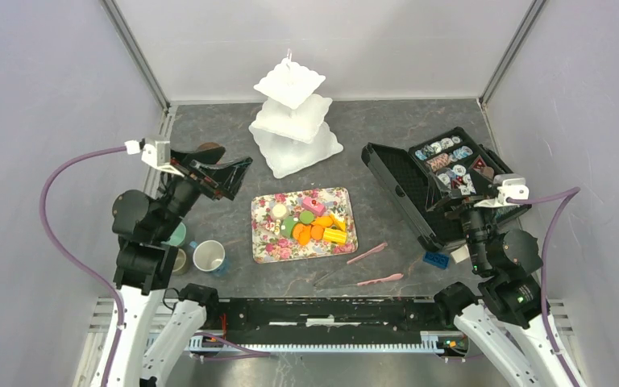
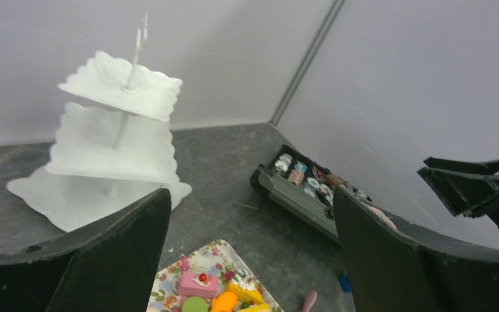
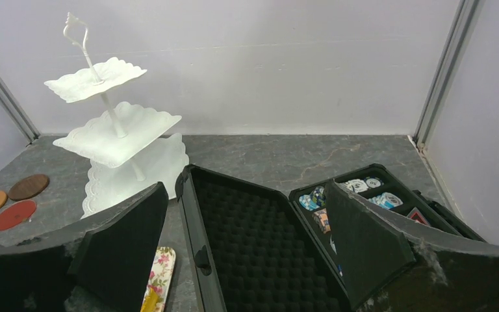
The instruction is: Serve the afternoon tea
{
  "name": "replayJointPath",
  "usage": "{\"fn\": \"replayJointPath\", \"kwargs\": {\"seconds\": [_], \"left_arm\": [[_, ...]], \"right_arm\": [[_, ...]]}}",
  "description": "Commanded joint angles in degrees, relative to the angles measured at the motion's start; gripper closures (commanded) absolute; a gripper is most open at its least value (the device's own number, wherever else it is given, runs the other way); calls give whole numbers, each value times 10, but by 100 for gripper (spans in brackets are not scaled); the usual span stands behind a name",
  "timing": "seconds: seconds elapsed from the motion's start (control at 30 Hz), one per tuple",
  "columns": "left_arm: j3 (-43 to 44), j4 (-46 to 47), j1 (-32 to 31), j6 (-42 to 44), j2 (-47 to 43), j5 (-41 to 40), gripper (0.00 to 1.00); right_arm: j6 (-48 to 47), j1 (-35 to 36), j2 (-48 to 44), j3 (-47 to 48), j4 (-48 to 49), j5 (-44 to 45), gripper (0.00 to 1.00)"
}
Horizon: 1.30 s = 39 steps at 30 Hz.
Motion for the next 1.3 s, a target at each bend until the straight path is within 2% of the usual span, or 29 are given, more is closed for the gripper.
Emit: {"fn": "replayJointPath", "kwargs": {"seconds": [0.0,0.13,0.4,0.6,0.67,0.8,0.9,0.97,1.27], "left_arm": [[1,28,2,-56,47,96,0],[5,35,-29,-57,117,175,0],[31,-65,-227,38,262,154,0],[26,-111,-408,94,336,4,0],[3,-95,-454,90,347,-67,0],[-42,-46,-524,116,365,-112,0],[-82,-1,-567,161,372,-127,0],[-99,16,-573,170,388,-126,0],[-83,36,-622,183,501,-182,0]], "right_arm": [[3,2,-4,-4,20,12,2],[-8,3,-3,-9,29,-21,2],[-7,3,-14,-31,42,-21,2],[5,3,6,-10,8,0,2],[5,3,2,-12,4,-8,2],[7,3,-32,-39,30,-9,2],[8,3,-39,-45,34,-8,2],[7,2,-39,-44,36,-15,2],[5,3,-25,-46,36,-32,2]]}}
